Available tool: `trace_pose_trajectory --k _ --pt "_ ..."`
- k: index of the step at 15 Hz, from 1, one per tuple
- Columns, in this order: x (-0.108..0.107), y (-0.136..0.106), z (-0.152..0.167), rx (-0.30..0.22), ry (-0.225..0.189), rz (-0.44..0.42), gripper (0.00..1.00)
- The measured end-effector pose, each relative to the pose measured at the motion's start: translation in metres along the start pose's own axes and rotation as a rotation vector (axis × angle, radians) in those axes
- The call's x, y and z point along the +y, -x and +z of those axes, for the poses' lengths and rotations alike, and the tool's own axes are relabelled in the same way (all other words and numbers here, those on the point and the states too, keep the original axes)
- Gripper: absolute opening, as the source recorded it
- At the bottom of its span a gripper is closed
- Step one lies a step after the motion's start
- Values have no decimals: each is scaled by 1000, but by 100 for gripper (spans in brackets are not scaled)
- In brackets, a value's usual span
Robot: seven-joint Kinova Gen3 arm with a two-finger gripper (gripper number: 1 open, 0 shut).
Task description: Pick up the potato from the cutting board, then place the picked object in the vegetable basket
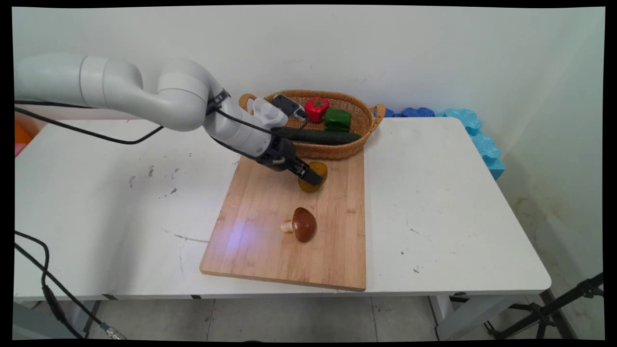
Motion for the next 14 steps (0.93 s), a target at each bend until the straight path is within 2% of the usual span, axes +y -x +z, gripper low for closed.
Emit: trace_pose_trajectory --k 5,6,14 --pt "1 3 11 3 -5 -21 100" --pt "1 3 13 4 -6 -22 0" --pt "1 3 11 5 -10 -2 0"
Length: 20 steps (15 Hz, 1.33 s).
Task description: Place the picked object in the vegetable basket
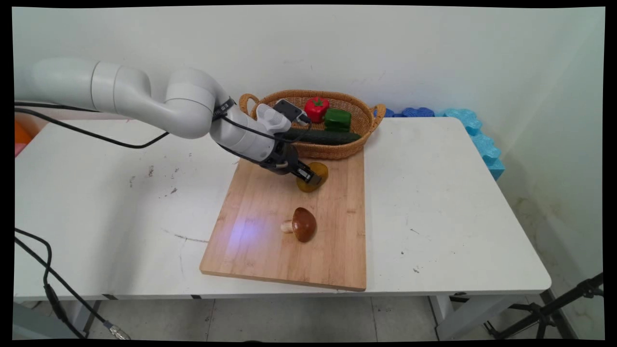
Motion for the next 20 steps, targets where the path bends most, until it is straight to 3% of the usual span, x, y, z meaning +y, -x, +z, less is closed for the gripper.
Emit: trace_pose_trajectory --k 6,10,15,20 --pt "-1 -19 -16 29 34 102 0" --pt "-7 -38 -33 51 55 223 0" --pt "-25 -67 -56 88 62 365 0" --pt "-58 -88 -68 102 33 455 0"
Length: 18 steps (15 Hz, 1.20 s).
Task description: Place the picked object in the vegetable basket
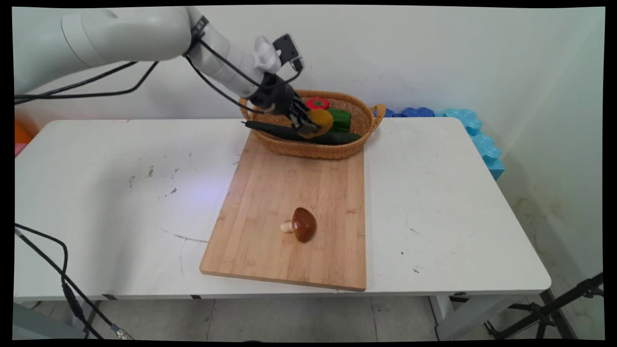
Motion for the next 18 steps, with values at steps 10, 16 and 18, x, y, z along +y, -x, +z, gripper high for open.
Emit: trace_pose_trajectory --k 10,16,18 --pt "-71 11 18 -32 -68 77 0" --pt "-89 34 51 -70 -64 77 0" --pt "-92 40 60 -78 -60 76 0"
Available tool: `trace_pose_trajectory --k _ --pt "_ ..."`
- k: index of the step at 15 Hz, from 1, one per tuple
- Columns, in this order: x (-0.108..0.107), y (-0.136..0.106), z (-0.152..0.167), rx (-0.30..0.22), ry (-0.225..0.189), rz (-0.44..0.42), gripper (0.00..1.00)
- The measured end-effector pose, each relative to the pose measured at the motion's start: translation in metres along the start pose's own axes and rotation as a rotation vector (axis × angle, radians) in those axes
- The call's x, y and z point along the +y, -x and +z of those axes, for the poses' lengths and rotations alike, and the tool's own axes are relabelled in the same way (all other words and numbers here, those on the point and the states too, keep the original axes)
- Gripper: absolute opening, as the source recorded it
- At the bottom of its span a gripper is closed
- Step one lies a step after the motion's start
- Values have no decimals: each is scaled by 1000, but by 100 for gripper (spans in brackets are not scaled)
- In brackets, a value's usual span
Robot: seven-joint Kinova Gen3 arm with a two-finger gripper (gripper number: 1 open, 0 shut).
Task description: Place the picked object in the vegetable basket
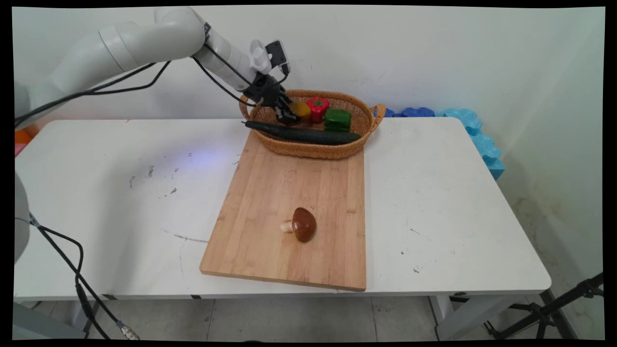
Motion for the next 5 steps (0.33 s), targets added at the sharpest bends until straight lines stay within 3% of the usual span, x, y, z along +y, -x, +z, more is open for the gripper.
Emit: trace_pose_trajectory --k 1,2,5 --pt "-1 3 4 -3 2 -1 0" --pt "-2 4 8 -4 3 -2 100" --pt "-3 7 15 -5 5 -3 100"
